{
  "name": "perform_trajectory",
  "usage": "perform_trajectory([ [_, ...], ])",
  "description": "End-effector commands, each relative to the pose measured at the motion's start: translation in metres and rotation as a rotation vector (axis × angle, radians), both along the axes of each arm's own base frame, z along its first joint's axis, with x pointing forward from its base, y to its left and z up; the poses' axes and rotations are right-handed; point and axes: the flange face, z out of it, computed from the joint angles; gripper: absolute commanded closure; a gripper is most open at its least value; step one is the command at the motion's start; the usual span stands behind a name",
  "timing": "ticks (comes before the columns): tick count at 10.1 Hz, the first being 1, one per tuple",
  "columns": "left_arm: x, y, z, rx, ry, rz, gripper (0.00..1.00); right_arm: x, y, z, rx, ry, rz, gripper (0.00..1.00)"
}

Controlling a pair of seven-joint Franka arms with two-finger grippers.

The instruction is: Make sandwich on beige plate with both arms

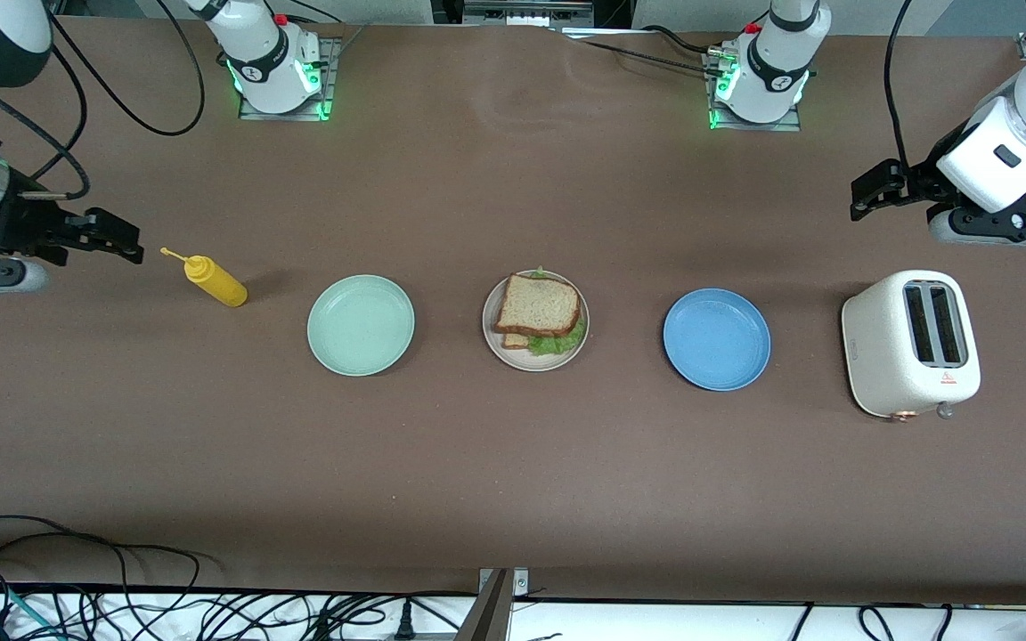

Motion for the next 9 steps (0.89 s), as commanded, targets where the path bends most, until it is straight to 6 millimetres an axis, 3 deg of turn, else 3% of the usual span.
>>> perform_trajectory([
  [1, -0.0022, -0.0023, 0.0038, 0.037, 0.0, -0.003, 0.0, -0.001, -0.0084, 0.0049, -0.01, -0.013, -0.011, 0.0],
  [9, -0.0028, -0.0015, 0.0033, 0.037, 0.006, 0.005, 0.0, 0.0004, -0.0068, 0.0013, -0.009, -0.007, 0.0, 0.0],
])
